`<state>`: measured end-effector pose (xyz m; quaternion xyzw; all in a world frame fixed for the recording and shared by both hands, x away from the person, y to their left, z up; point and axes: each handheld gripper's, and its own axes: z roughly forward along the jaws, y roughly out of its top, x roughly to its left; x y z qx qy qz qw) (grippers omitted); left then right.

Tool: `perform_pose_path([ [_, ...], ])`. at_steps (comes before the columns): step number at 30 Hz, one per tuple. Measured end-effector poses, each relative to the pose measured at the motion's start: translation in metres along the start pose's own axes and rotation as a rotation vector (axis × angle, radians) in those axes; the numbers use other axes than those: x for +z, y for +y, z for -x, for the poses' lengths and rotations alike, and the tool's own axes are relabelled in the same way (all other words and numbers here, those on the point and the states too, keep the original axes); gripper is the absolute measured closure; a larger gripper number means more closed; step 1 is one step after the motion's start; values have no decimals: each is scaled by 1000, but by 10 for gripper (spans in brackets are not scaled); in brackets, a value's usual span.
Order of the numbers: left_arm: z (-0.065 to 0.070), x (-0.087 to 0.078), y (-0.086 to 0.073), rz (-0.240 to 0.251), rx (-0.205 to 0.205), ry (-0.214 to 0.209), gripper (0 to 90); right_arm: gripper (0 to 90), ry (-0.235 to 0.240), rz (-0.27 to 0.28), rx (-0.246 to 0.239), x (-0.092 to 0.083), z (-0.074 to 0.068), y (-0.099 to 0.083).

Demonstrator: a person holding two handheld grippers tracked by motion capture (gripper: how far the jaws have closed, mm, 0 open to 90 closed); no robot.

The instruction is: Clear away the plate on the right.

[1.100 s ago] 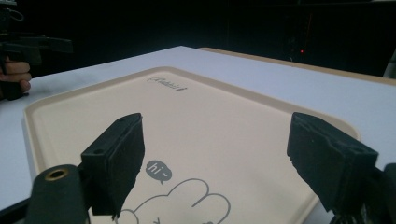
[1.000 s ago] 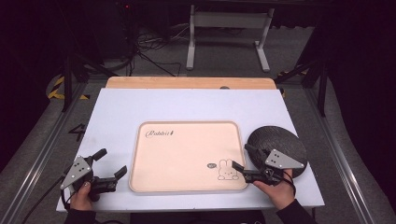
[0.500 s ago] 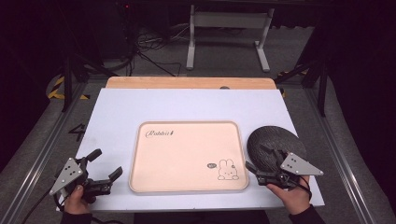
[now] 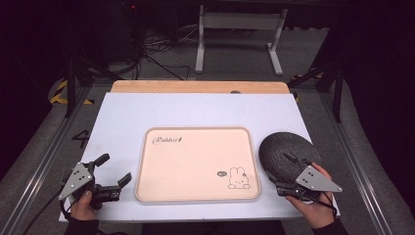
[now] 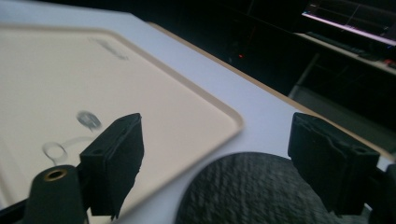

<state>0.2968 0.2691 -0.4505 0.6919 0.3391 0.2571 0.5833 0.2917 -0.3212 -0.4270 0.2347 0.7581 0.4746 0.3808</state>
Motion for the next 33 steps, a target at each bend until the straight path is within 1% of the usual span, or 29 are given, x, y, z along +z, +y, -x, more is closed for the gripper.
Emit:
perform_pose_path([
  [1, 0, 1, 0, 2, -4, -2, 1, 208, -12, -15, -28, -2, 1, -1],
  [4, -4, 1, -1, 23, -45, -10, 1, 217, -40, -35, -78, -7, 4, -3],
  [6, -6, -1, -3, 29, -58, 0, 1, 229, -50, -50, -111, -9, 4, -5],
  [7, -7, -1, -3, 29, -63, 2, 1, 237, -54, -63, -139, -9, 3, -6],
  [9, -9, -2, -4, 35, -74, 10, 1, 249, -53, -88, -177, -10, 1, -8],
  [10, -10, -3, -5, 36, -81, 13, 0, 276, -49, -97, -195, -9, 0, -9],
  [11, -10, -3, -5, 40, -90, 13, 1, 335, -36, -121, -203, -9, -2, -10],
  [12, -12, -3, -6, 47, -103, 10, 1, 350, -19, -149, -220, -8, -3, -11],
  [13, -13, -3, -6, 49, -111, 8, 0, 351, -18, -179, -240, -6, -6, -12],
  [14, -13, -3, -7, 49, -116, 11, 1, 362, -17, -195, -257, -4, -7, -14],
  [16, -15, -4, -8, 49, -123, 18, 1, 370, -12, -215, -298, -2, -10, -15],
  [17, -16, -4, -8, 51, -131, 22, 1, 377, -9, -220, -311, -1, -12, -15],
  [20, -17, -4, -9, 51, -138, 27, 1, 394, -13, -246, -373, 0, -17, -15],
  [21, -17, -4, -9, 51, -138, 26, 1, 400, -11, -255, -389, 1, -19, -15],
  [22, -17, -4, -9, 50, -138, 25, 1, 406, -12, -260, -394, 1, -21, -15],
  [25, -16, -3, -9, 48, -134, 22, 1, 437, -20, -283, -452, 3, -25, -15],
  [27, -16, -3, -9, 49, -134, 22, 1, 445, -24, -296, -476, 3, -28, -15],
  [29, -16, -3, -9, 48, -133, 22, 1, 459, -39, -320, -535, 5, -31, -16],
  [30, -16, -3, -9, 47, -133, 23, 1, 469, -43, -331, -555, 6, -33, -16],
  [31, -16, -3, -9, 47, -133, 25, 1, 474, -54, -355, -568, 6, -35, -16],
  [33, -16, -3, -9, 47, -133, 26, 1, 485, -68, -373, -600, 9, -38, -18],
])
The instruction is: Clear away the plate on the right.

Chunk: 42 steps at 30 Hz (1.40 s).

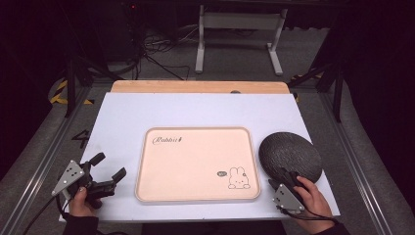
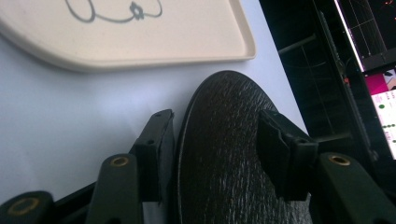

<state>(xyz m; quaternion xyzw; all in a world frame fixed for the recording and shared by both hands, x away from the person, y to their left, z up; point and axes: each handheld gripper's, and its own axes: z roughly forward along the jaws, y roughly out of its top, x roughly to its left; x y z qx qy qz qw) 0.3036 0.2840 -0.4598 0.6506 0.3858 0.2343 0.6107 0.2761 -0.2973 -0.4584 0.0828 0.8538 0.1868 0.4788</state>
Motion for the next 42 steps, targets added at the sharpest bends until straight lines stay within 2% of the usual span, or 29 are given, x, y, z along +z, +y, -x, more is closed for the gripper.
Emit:
perform_pose_path([
  [3, 0, 0, 0, 1, 0, -3, 1, 508, -26, -47, -53, 1, -4, 3],
  [7, 1, 1, 0, 0, 0, -4, 1, 518, -45, -79, -88, 3, -6, 6],
  [18, 2, 4, -1, -8, 6, -11, 1, 562, -67, -175, -157, 10, -11, 9],
  [25, 2, 4, -2, -12, 7, -7, 1, 575, -74, -213, -189, 14, -12, 10],
  [33, 3, 5, -2, -20, 19, -7, 1, 582, -83, -231, -201, 16, -14, 12],
  [38, 5, 7, -3, -28, 26, 3, 1, 607, -82, -241, -227, 18, -15, 13],
  [42, 6, 7, -4, -28, 29, 5, 1, 606, -89, -258, -204, 18, -15, 14],
])
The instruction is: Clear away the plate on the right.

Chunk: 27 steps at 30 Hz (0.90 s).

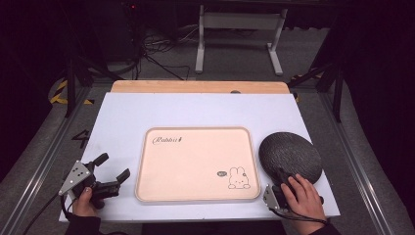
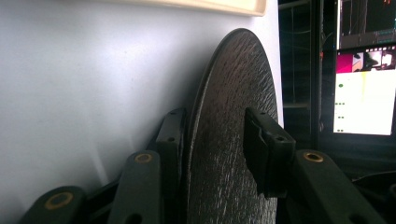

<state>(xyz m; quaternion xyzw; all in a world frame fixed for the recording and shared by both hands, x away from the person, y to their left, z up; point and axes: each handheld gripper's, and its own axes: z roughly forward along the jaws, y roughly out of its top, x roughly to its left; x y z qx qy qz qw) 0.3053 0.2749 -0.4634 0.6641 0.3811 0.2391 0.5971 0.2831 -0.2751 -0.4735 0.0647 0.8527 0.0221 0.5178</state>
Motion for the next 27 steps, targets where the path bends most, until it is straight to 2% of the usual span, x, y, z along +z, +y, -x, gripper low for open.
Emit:
perform_pose_path([
  [2, 0, 0, 0, -3, 2, 7, 1, 622, -5, -10, -8, 1, -1, 2],
  [5, 1, 1, 0, -8, 9, 10, 1, 649, -17, -32, -50, 2, -4, 5],
  [6, 1, 1, 0, -10, 13, 9, 1, 684, -18, -43, -59, 2, -5, 7],
  [11, 2, 2, 0, -15, 20, 14, 1, 774, -3, -48, -55, 4, -7, 8],
  [21, 2, 1, 0, -18, 26, 28, 1, 797, -9, -55, -42, 4, -6, 9],
  [25, 2, 1, 0, -16, 25, 32, 1, 843, -40, -50, -36, 0, -1, 9],
  [27, 2, 1, 0, -15, 24, 31, 1, 847, -30, -50, -22, -1, 3, 9],
])
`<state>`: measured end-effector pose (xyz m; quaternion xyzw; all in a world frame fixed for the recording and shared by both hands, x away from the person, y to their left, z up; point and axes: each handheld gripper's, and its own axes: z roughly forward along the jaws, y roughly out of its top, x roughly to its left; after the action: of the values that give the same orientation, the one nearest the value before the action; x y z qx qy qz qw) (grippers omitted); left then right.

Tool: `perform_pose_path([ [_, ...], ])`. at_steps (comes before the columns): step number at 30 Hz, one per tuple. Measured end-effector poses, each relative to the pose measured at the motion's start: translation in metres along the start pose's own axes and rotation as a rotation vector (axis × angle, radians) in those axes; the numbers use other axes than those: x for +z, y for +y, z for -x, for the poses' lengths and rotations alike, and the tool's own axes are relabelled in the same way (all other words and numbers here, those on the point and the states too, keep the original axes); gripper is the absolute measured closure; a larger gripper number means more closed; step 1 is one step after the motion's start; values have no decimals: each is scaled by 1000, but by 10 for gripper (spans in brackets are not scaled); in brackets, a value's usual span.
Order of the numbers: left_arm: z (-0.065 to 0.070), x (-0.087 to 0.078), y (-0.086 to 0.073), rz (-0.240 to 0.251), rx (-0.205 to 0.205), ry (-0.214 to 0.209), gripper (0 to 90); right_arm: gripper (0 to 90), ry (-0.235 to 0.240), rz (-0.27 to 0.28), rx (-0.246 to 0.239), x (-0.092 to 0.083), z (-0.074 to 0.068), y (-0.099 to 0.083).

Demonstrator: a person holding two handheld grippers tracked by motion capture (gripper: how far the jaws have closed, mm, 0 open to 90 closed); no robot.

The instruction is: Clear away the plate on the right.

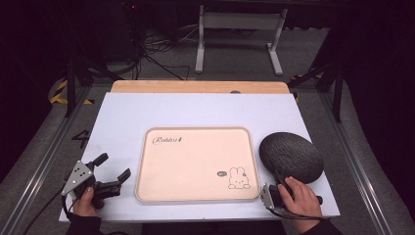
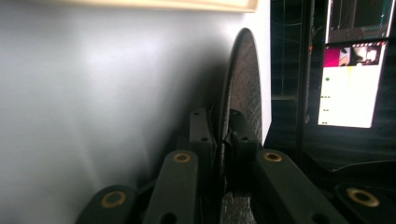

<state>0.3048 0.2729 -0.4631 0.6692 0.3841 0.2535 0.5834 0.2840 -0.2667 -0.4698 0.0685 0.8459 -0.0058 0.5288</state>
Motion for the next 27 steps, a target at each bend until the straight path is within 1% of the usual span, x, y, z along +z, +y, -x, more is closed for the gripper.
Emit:
perform_pose_path([
  [1, 0, 0, 0, -1, 3, 0, 1, 847, 1, 10, 2, 0, 2, -1],
  [7, 0, -1, 1, 1, 4, 3, 1, 852, 13, 3, -7, -2, 9, -2],
  [8, 0, -1, 1, 4, 2, 4, 0, 853, 23, 3, -1, -3, 13, -2],
  [11, 0, -1, 1, 5, 2, 4, 1, 852, 32, 11, -8, -3, 15, -2],
  [12, 0, -2, 1, 7, 0, 8, 0, 852, 42, 13, -6, -3, 19, -2],
  [14, 0, -2, 1, 6, 2, 8, 1, 851, 47, 14, -1, -3, 20, -2],
  [15, 0, -2, 1, 6, 2, 9, 1, 848, 49, 20, -7, -3, 23, -3],
  [16, 0, -2, 1, 6, 2, 9, 1, 847, 55, 14, 0, -4, 23, -3],
  [17, 0, -2, 1, 8, 0, 10, 1, 846, 58, 20, -6, -4, 26, -3],
  [18, 0, -2, 1, 6, 4, 10, 1, 845, 61, 18, 2, -4, 28, -4],
  [20, 0, -2, 2, 7, 2, 10, 1, 846, 58, 22, 0, -6, 31, -3],
  [21, 0, -3, 2, 6, 0, 10, 1, 846, 52, 29, -13, -7, 33, -3],
  [22, 0, -3, 2, 5, 4, 9, 1, 847, 47, 29, -12, -8, 35, -3],
  [24, 0, -3, 2, 6, 5, 10, 1, 846, 31, 42, -23, -11, 42, -1],
  [25, 0, -3, 2, 6, 5, 10, 1, 846, 31, 42, -23, -11, 42, -1],
  [27, 0, -4, 2, 10, 5, 11, 1, 850, 21, 52, -27, -14, 48, 1],
])
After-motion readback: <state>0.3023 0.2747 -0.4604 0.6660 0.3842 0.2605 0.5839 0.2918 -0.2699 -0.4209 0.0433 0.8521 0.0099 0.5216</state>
